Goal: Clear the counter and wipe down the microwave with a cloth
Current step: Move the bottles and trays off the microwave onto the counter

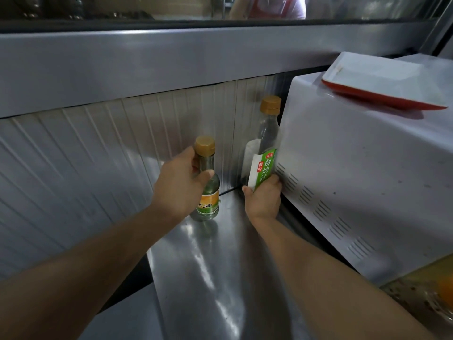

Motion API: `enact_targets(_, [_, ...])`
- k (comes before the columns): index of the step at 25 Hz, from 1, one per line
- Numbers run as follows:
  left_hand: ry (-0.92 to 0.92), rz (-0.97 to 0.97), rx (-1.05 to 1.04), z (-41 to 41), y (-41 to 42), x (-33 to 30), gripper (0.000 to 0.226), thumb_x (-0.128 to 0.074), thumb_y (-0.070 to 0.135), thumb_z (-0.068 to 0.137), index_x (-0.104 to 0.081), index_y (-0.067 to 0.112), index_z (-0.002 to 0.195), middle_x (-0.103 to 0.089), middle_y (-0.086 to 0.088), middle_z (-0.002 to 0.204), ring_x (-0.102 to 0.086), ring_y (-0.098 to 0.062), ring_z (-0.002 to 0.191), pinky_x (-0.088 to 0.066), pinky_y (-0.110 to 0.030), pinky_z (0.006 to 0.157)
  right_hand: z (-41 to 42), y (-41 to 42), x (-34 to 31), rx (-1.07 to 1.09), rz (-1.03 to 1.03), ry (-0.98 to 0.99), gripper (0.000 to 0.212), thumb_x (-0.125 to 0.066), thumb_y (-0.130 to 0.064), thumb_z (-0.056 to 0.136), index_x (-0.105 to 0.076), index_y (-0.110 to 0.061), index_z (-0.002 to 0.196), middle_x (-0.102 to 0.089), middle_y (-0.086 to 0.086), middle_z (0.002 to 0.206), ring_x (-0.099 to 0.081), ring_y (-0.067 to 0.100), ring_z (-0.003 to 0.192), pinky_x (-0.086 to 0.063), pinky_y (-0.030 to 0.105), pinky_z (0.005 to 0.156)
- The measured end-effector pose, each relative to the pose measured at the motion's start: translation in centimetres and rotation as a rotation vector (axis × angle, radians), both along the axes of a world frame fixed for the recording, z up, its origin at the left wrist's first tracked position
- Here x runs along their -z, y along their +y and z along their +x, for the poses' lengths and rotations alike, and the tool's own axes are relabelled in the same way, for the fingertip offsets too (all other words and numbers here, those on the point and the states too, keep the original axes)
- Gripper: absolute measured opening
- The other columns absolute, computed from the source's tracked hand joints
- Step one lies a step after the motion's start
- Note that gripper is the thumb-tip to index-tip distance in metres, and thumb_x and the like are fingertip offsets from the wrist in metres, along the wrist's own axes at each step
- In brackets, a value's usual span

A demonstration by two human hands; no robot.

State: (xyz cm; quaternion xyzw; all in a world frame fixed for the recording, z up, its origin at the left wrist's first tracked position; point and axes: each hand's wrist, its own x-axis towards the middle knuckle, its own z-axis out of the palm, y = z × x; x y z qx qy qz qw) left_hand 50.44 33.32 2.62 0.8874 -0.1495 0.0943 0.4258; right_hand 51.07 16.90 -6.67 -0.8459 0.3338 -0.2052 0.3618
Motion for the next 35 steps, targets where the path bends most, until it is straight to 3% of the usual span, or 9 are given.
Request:
enact_targets(7, [0.009, 0.021, 0.018, 0.5, -0.9, 0.2, 0.012, -0.063, 0.021, 0.086, -0.056, 0.020, 0.096, -0.057, 0.010, 0.081, -0.055, -0.017, 0.085, -0.045, -0.033, 0.078, 0.0, -0.1, -0.4, -0.034, -0.019, 0.030, 0.059, -0.074, -0.025, 0.079, -0.039, 0.000, 0.119, -0.048, 0.020, 0.124, -0.055, 0.037, 0.109, -0.046, 0.041, 0.085])
enact_targets(14, [0.055, 0.009, 0.001, 1.5, -2.8, -0.1, 0.017, -0.063, 0.017, 0.086, -0.057, 0.009, 0.100, -0.062, -0.007, 0.088, -0.058, -0.027, 0.087, -0.050, -0.046, 0.084, -3.9, -0.7, -1.4, -0.150, -0.067, 0.088, 0.052, -0.067, -0.013, 0.081, -0.038, -0.001, 0.122, -0.042, 0.018, 0.130, -0.042, 0.034, 0.121, -0.039, 0.038, 0.093])
enact_targets(18, [0.056, 0.018, -0.013, 2.0, -4.8, 0.2, 0.020, -0.064, 0.018, 0.085, -0.056, 0.005, 0.098, -0.061, -0.012, 0.087, -0.058, -0.032, 0.086, -0.049, -0.046, 0.081, -5.9, -1.0, -1.5, -0.215, -0.103, 0.125, 0.055, -0.060, -0.008, 0.079, -0.037, -0.001, 0.128, -0.040, 0.018, 0.131, -0.039, 0.035, 0.120, -0.033, 0.037, 0.099])
enact_targets(25, [0.051, 0.061, -0.036, 3.0, -7.1, 1.7, 0.023, -0.066, 0.018, 0.084, -0.057, 0.007, 0.102, -0.065, -0.011, 0.094, -0.060, -0.029, 0.089, -0.049, -0.042, 0.081, -7.2, -1.0, -1.1, -0.254, 0.011, 0.159, 0.060, -0.061, -0.010, 0.077, -0.035, -0.003, 0.131, -0.035, 0.018, 0.133, -0.035, 0.035, 0.123, -0.033, 0.036, 0.101])
enact_targets(32, [-0.011, 0.113, -0.117, 3.5, -7.5, 2.0, 0.023, -0.072, 0.026, 0.078, -0.055, 0.011, 0.080, -0.064, -0.007, 0.079, -0.061, -0.028, 0.079, -0.046, -0.035, 0.068, -7.5, -1.0, -1.2, -0.275, 0.018, 0.142, 0.064, -0.061, -0.011, 0.079, -0.032, -0.003, 0.135, -0.033, 0.017, 0.136, -0.034, 0.034, 0.126, -0.032, 0.035, 0.104])
enact_targets(35, [-0.024, 0.125, -0.148, 3.4, -7.9, 1.8, 0.024, -0.073, 0.030, 0.077, -0.056, 0.013, 0.078, -0.067, -0.008, 0.079, -0.062, -0.028, 0.080, -0.049, -0.036, 0.070, -7.6, -1.0, -1.5, -0.275, 0.017, 0.136, 0.063, -0.062, -0.011, 0.080, -0.032, -0.003, 0.135, -0.033, 0.016, 0.137, -0.034, 0.033, 0.127, -0.033, 0.035, 0.104])
